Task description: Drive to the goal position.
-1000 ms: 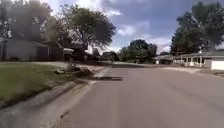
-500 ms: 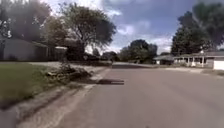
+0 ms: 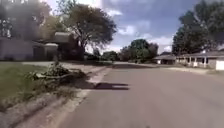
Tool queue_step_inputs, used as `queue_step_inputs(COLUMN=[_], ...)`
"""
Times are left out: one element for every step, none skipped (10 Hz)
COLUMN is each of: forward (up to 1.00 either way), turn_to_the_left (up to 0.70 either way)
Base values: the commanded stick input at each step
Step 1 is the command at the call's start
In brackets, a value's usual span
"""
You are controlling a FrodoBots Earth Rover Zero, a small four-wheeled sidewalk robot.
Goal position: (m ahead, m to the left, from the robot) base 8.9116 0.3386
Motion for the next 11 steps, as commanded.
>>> queue_step_inputs(forward=[1.0, 1.0, 1.0, 1.0, 1.0, 1.0, 1.0, 1.0, 1.0, 1.0, 1.0], turn_to_the_left=[-0.32, 0.0, 0.0, 0.0, 0.0, 0.0, 0.0, 0.0, 0.0, 0.0, 0.0])
